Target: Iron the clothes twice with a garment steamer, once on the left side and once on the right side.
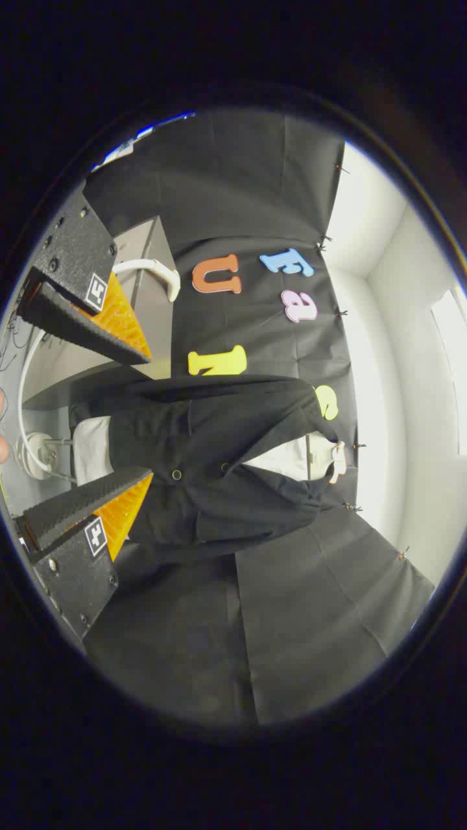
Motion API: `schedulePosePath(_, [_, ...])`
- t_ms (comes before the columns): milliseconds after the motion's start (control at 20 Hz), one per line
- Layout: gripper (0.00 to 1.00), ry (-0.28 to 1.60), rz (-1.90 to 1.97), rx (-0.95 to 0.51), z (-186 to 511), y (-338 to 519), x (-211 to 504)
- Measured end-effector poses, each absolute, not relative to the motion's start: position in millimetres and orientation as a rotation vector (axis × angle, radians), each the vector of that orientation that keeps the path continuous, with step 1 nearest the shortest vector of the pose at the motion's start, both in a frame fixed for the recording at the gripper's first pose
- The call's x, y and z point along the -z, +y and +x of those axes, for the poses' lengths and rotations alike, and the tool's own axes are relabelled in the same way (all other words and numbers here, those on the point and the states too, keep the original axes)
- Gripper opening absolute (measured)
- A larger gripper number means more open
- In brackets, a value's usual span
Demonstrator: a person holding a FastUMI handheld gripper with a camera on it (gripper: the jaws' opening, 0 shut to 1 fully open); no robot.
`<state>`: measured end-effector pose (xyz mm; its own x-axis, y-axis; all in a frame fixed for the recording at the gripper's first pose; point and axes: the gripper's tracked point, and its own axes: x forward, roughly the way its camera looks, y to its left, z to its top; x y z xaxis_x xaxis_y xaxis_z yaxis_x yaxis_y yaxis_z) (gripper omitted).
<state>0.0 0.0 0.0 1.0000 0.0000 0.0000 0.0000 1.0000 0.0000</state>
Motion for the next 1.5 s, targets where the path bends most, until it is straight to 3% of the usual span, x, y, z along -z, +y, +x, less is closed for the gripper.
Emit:
schedulePosePath(750, [1.00, 0.076, -0.014, -0.056, 15.0, 55.3, 14.1])
schedulePosePath(1500, [0.99, 0.296, 0.042, -0.221, 82.0, 233.7, 36.2])
